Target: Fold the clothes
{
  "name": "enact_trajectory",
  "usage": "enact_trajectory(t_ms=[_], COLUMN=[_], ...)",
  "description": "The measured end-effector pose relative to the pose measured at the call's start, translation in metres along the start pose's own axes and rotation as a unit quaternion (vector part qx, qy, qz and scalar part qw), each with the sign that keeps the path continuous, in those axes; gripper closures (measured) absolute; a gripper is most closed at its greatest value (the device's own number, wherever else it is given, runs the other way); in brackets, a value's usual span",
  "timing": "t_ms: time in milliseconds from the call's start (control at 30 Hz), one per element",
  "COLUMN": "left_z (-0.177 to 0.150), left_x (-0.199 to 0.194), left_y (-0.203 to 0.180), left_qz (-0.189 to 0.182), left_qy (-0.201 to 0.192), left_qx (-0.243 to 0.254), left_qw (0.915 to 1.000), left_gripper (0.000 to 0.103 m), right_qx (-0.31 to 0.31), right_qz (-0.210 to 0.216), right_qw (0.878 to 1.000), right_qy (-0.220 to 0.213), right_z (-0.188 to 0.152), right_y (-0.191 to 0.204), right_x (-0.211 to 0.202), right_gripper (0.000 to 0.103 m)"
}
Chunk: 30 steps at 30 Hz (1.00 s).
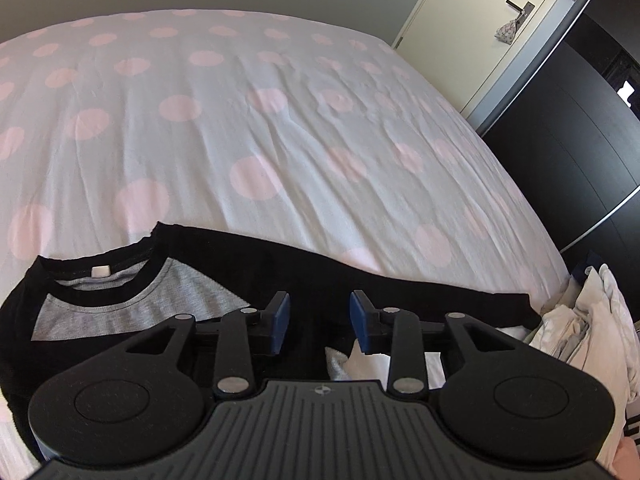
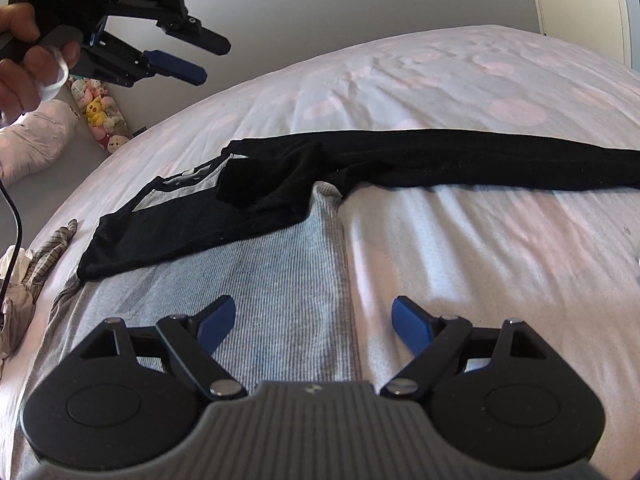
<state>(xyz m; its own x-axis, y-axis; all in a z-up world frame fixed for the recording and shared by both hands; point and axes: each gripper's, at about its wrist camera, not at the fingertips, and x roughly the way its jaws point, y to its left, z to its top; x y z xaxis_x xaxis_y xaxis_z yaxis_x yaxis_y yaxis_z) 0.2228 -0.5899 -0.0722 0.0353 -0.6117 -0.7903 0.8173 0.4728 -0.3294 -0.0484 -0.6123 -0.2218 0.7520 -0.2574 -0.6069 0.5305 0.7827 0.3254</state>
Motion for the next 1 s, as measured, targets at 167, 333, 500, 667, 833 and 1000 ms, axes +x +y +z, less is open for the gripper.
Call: enact_trajectory(t_ms=[167,333,500,667,833,1000], left_z=[-0.019,-0.051,-0.093,-0.141,-0.182,-0.196], left_x=[-0.028,-0.062,-0.082,-0.075,-0.049,-0.022], left_y=[0.022,0.060,0.095,0.111,0.102,0.095], left_qz=[0.030,0.079,0.158,0.220,0.251,0.307], left_qy=[-0.005,-0.009,0.001,0.012,0.016,-0.005], left_qx=[0.001,-0.005,0.024,0.092,0.207,0.308], left_qw=[0.9995,0.9968,0.9871,0.9711,0.9454,0.9004], left_gripper=[0.064,0.064,0.062,0.062,0.057,0.056], right_qx=[0.001,0.002,-0.006,-0.013,-0.023,-0.024], right_qz=[-0.002,-0.004,-0.003,-0.006,-0.013,-0.014], right_qw=[1.000,1.000,1.000,1.000,1.000,1.000], right_qy=[-0.002,-0.001,-0.003,-0.003,0.003,0.010], right_z=[0.000,0.000,0.000,-0.001,-0.003,-0.003], right_y=[0.002,0.006,0.013,0.021,0.024,0.023], right_x=[-0.002,-0.004,-0.008,-0.010,-0.008,-0.001], right_gripper=[0.016,0.016,0.016,0.016,0.016,0.016])
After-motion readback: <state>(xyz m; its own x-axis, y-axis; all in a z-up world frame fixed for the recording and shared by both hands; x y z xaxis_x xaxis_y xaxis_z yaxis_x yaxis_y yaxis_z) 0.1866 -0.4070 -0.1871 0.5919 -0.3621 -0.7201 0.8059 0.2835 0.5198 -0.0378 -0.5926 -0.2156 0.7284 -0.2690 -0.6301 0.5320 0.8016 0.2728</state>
